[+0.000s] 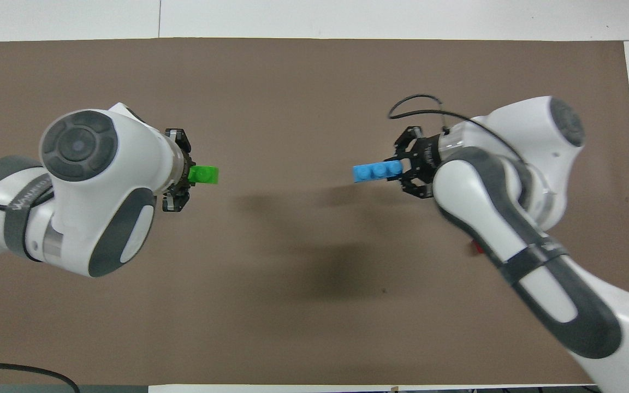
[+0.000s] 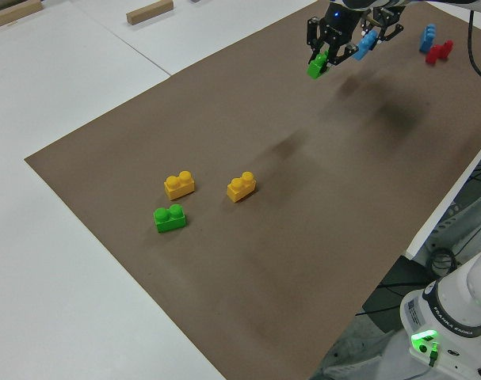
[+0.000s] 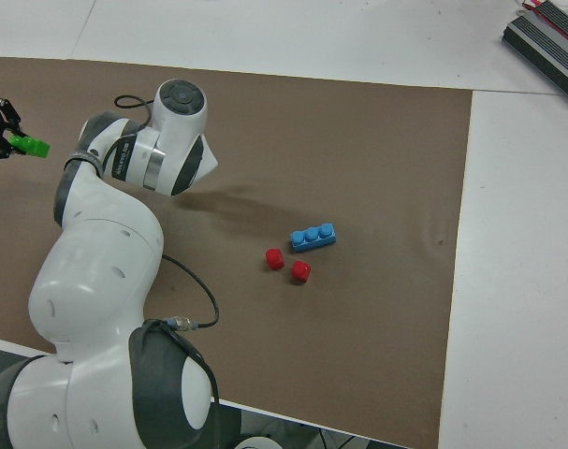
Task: Remove green block with left arm and hold with right
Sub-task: 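Withdraw the left gripper with green while the right gripper withdraws blue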
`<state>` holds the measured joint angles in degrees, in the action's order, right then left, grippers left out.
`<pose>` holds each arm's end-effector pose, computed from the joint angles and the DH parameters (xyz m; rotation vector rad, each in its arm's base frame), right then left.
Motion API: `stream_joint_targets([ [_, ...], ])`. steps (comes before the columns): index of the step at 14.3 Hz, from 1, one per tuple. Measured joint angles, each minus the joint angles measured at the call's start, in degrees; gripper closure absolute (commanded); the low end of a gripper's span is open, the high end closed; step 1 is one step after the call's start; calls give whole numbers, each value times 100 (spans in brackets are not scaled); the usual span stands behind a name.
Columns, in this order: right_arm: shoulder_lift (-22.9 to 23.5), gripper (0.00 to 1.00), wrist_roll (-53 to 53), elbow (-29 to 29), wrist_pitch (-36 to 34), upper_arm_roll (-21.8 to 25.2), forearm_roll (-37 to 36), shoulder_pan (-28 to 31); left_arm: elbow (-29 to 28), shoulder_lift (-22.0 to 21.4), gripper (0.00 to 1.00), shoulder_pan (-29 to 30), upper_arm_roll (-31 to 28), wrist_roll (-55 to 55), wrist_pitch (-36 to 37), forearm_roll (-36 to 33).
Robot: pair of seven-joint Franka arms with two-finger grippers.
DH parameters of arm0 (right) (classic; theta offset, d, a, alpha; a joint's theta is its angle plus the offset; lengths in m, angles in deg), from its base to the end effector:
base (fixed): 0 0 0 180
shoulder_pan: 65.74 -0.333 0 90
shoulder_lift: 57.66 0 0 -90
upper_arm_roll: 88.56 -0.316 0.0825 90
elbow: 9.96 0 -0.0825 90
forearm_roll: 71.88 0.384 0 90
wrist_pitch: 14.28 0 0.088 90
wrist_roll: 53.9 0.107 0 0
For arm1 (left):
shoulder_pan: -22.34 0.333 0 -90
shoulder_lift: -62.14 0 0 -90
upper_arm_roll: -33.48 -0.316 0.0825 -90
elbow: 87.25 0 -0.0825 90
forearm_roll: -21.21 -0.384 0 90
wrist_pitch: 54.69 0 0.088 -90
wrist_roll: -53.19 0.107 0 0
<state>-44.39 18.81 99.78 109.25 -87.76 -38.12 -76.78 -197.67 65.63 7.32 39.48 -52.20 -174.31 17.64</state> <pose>0.5986 0.1315 0.3811 -2.0757 1.7835 0.4409 0.5468 -0.2058 0.4657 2.3041 2.0310 0.1370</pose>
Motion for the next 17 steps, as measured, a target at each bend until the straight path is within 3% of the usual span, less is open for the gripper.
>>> stream_joint_targets([
  [3, -215, 100, -1298, 60, -701, 45, -51, 1414, -20, 17, 100, 769, -17, 1465, 0, 291],
  [6, -68, 100, -1791, 201, -728, 45, -53, 2098, -32, 50, 100, 1400, -20, 2620, -8, 432],
  [11, 508, 100, -1952, 218, -235, -64, -49, 2074, -43, 508, 100, 2070, -24, 4055, -435, 506],
  [17, 689, 99, -1952, 258, 138, -89, 17, 1872, 162, 1174, 100, 2302, -27, 4436, -919, 414],
])
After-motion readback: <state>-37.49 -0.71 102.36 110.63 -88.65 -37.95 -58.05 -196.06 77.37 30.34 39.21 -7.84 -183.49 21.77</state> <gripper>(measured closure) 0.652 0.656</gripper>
